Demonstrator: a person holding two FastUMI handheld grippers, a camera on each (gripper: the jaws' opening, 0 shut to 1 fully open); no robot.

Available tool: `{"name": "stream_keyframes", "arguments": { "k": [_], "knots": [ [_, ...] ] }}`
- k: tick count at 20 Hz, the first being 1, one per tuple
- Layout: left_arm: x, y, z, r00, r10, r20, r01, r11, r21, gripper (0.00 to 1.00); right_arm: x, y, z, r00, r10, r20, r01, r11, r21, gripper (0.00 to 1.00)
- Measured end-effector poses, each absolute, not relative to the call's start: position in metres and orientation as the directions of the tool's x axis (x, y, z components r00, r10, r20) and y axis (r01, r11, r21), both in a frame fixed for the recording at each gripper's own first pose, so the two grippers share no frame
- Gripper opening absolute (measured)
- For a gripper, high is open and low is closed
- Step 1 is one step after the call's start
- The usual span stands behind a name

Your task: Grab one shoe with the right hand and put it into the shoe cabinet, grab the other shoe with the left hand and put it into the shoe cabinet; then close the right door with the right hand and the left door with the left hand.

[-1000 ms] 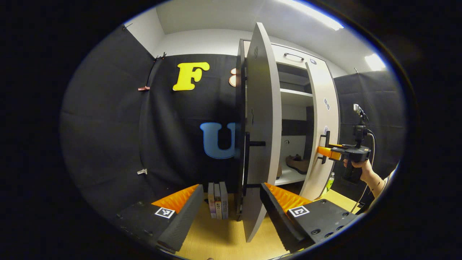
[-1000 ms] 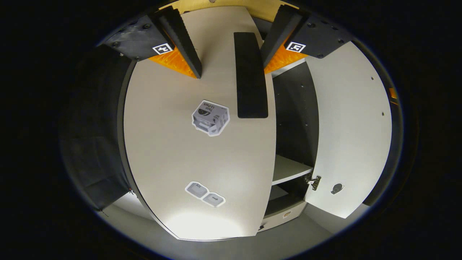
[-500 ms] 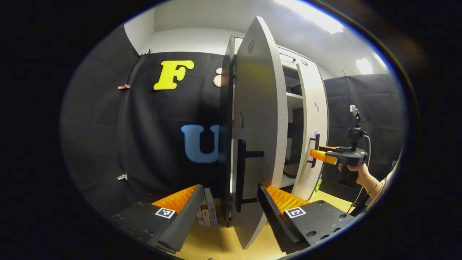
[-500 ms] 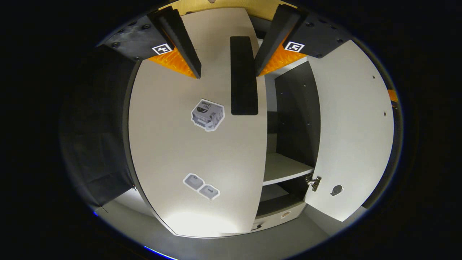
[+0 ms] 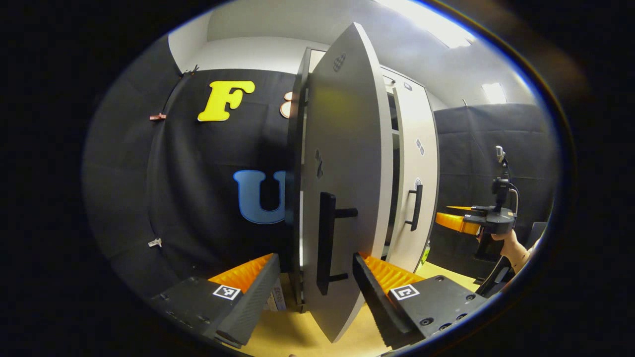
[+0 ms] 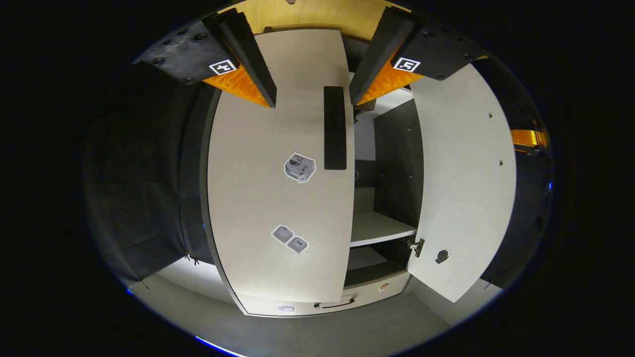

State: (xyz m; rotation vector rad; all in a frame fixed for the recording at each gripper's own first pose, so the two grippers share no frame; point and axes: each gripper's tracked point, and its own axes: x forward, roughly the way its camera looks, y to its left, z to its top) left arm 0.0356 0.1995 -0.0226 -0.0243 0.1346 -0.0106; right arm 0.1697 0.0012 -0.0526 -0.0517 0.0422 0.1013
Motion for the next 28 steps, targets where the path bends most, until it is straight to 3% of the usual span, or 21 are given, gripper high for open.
{"name": "stream_keyframes", "arguments": {
  "k": [3, 13, 24, 28],
  "knots": [
    [0.046, 0.182, -0.023, 0.99, -0.044, -0.133, 0.039, 0.999, -0.034, 0.94, 0.164, 0.0, -0.051, 0.99, 0.13, -0.045, -0.132, 0.991, -0.035, 0.98],
    [0.078, 0.165, -0.015, 0.997, -0.002, -0.083, -0.002, 0.998, -0.055, 0.94, 0.16, -0.031, -0.048, 0.985, 0.163, -0.057, -0.166, 0.985, -0.041, 0.98],
    [0.155, 0.093, -0.027, 0.989, -0.12, -0.083, 0.113, 0.99, -0.081, 0.95, 0.159, -0.062, -0.052, 0.98, 0.182, -0.079, -0.184, 0.983, -0.021, 0.98],
    [0.181, 0.074, -0.032, 0.989, -0.107, -0.099, 0.103, 0.994, -0.045, 0.92, 0.154, -0.075, -0.045, 0.982, 0.175, -0.073, -0.176, 0.984, -0.006, 0.98]
  ]
}}
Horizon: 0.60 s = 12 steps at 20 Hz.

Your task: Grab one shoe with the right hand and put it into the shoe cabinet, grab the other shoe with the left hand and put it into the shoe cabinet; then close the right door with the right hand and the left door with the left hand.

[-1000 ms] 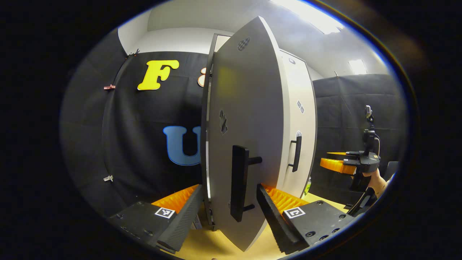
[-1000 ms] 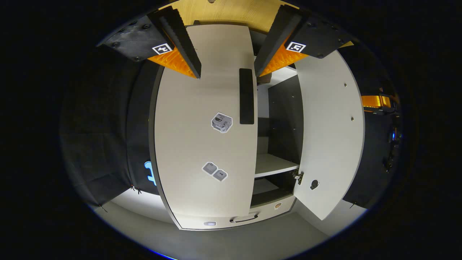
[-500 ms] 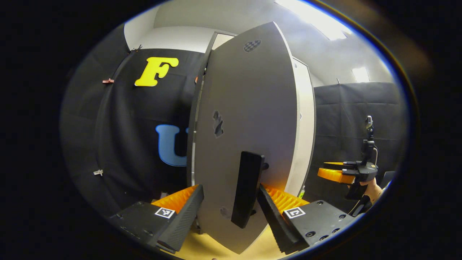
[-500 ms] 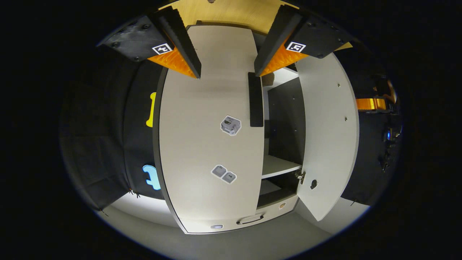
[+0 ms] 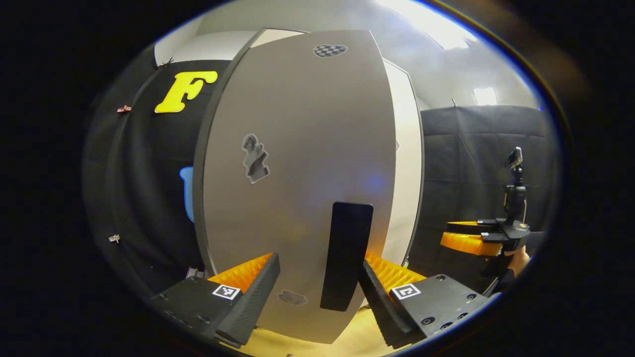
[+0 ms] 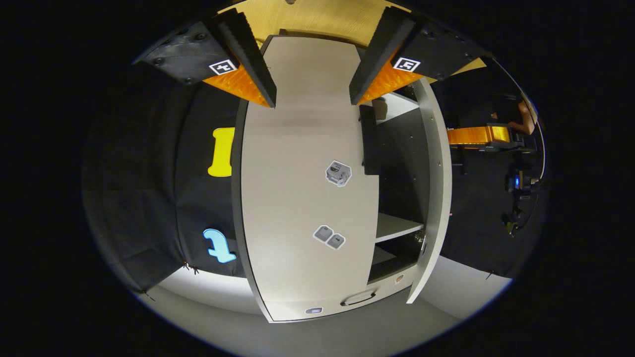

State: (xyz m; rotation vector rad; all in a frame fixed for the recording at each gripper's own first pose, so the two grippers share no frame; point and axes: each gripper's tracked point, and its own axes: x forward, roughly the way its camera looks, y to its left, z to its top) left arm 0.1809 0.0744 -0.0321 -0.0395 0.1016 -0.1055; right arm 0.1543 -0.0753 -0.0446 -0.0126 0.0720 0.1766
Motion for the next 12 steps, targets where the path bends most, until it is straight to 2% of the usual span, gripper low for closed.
{"name": "stream_keyframes", "arguments": {
  "k": [3, 4, 7, 11, 12],
  "knots": [
    [0.18, 0.07, -0.03, 0.992, -0.078, -0.103, 0.076, 0.997, -0.017, 0.95, 0.148, -0.077, -0.036, 0.98, 0.191, -0.059, -0.191, 0.982, 0.002, 0.98],
    [0.175, 0.069, -0.027, 0.993, -0.069, -0.101, 0.068, 0.998, -0.011, 0.92, 0.146, -0.075, -0.034, 0.979, 0.197, -0.054, -0.197, 0.98, 0.0, 0.98],
    [0.148, 0.069, -0.019, 0.995, -0.042, -0.091, 0.043, 0.999, 0.009, 0.95, 0.139, -0.066, -0.033, 0.974, 0.219, -0.048, -0.219, 0.976, 0.006, 0.98],
    [0.108, 0.06, -0.014, 0.997, -0.038, -0.074, 0.037, 0.999, -0.018, 0.92, 0.124, -0.042, -0.031, 0.969, 0.246, -0.033, -0.246, 0.969, 0.003, 0.98],
    [0.099, 0.058, -0.013, 0.997, -0.037, -0.068, 0.036, 0.999, -0.021, 0.95, 0.12, -0.037, -0.029, 0.97, 0.243, -0.025, -0.243, 0.97, -0.003, 0.98]
  ]
}}
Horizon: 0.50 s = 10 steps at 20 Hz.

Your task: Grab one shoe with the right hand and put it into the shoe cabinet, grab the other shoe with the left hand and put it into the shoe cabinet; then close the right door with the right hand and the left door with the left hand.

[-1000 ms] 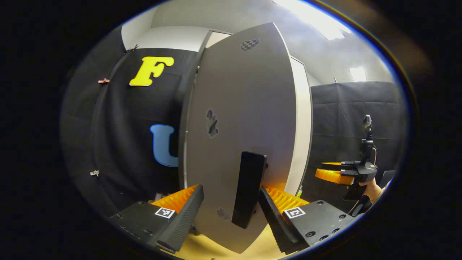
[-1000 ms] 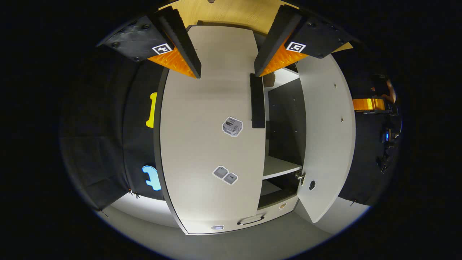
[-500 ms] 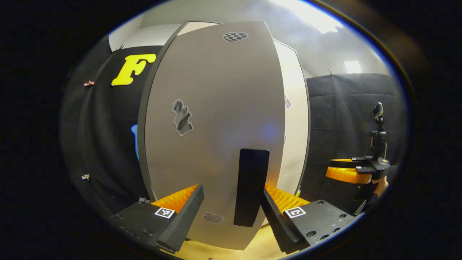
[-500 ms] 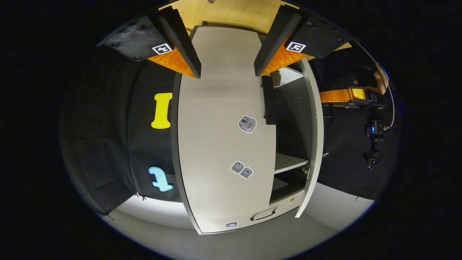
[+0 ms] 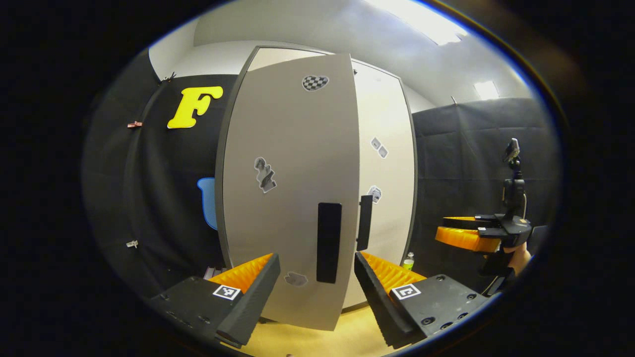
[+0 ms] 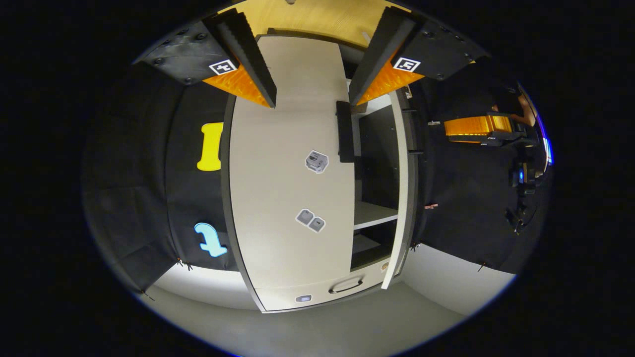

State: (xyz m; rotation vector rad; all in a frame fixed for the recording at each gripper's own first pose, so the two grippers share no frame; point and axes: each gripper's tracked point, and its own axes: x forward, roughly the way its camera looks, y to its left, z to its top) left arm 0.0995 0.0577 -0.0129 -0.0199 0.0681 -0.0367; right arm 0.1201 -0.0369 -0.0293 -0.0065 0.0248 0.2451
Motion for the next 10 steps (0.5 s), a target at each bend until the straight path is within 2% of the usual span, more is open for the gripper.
{"name": "stream_keyframes", "arguments": {
  "k": [1, 5, 10],
  "knots": [
    [0.091, 0.06, -0.011, 0.998, -0.025, -0.064, 0.024, 1.0, -0.02, 0.97, 0.116, -0.032, -0.029, 0.972, 0.234, -0.022, -0.234, 0.972, -0.016, 0.98],
    [0.063, 0.061, -0.005, 0.999, 0.011, -0.052, -0.01, 1.0, 0.02, 0.95, 0.097, -0.008, -0.02, 0.98, 0.2, 0.006, -0.2, 0.979, -0.049, 0.98],
    [0.047, 0.052, 0.002, 0.999, -0.032, -0.03, 0.032, 0.999, 0.02, 0.93, 0.074, 0.017, -0.015, 0.984, 0.173, 0.045, -0.171, 0.984, -0.05, 0.98]
  ]
}}
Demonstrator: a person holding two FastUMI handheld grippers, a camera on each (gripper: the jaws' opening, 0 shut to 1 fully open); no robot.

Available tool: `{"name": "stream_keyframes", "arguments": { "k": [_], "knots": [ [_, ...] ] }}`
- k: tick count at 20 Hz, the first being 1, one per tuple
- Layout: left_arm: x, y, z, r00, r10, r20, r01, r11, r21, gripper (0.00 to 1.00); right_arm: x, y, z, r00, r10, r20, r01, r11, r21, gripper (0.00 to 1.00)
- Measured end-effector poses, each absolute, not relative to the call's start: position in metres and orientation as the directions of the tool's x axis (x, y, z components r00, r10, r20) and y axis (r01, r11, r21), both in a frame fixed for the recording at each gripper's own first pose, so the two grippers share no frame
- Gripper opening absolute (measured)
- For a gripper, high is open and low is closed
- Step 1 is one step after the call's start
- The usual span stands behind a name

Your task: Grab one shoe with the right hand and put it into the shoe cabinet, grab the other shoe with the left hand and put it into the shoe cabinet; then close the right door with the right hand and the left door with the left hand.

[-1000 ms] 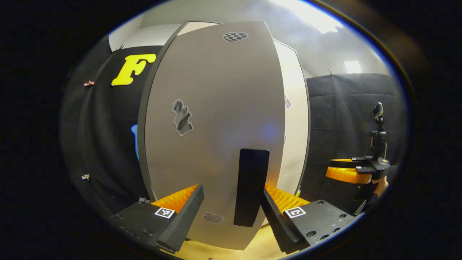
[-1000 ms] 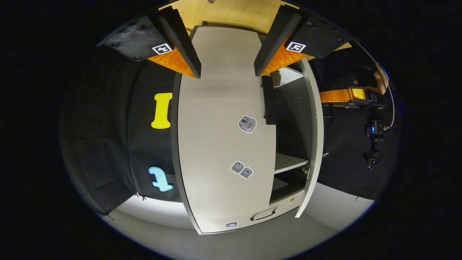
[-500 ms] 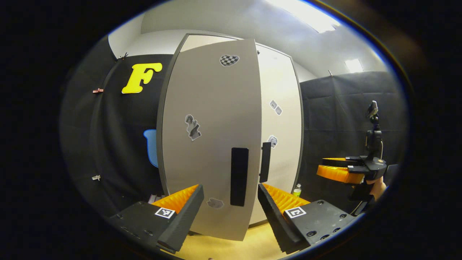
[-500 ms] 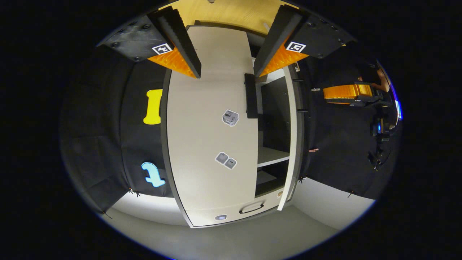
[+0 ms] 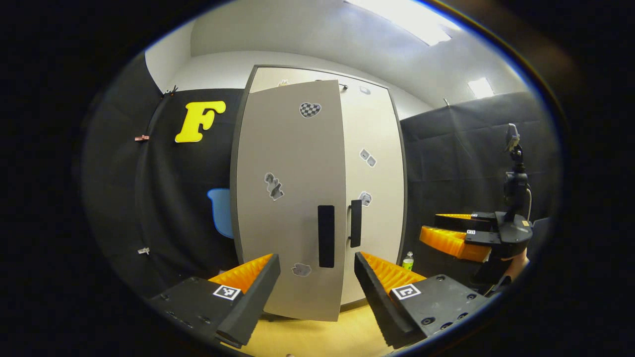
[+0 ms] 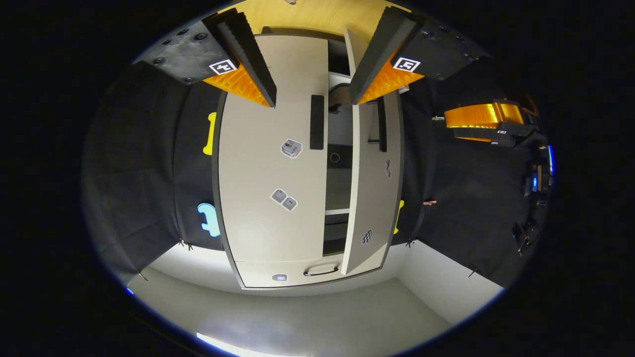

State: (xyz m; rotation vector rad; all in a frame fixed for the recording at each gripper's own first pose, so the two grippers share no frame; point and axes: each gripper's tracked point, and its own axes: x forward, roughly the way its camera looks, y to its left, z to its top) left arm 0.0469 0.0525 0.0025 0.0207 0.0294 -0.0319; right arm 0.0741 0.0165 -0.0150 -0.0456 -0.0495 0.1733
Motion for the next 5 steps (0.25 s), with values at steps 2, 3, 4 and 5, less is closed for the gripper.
{"name": "stream_keyframes", "arguments": {
  "k": [2, 3, 4, 5],
  "knots": [
    [0.042, 0.054, 0.002, 0.999, -0.044, -0.032, 0.045, 0.999, 0.016, 0.95, 0.067, 0.018, -0.014, 0.987, 0.148, 0.055, -0.146, 0.988, -0.041, 0.98],
    [0.039, 0.056, 0.0, 0.998, -0.048, -0.035, 0.048, 0.999, 0.019, 0.95, 0.064, 0.019, -0.013, 0.989, 0.139, 0.059, -0.137, 0.99, -0.035, 0.98],
    [0.037, 0.059, -0.001, 0.998, -0.047, -0.038, 0.048, 0.999, 0.022, 0.95, 0.061, 0.019, -0.013, 0.99, 0.129, 0.062, -0.127, 0.991, -0.031, 0.98],
    [0.034, 0.061, -0.002, 0.998, -0.047, -0.04, 0.048, 0.999, 0.022, 0.95, 0.058, 0.019, -0.012, 0.991, 0.12, 0.065, -0.118, 0.993, -0.029, 0.98]
  ]
}}
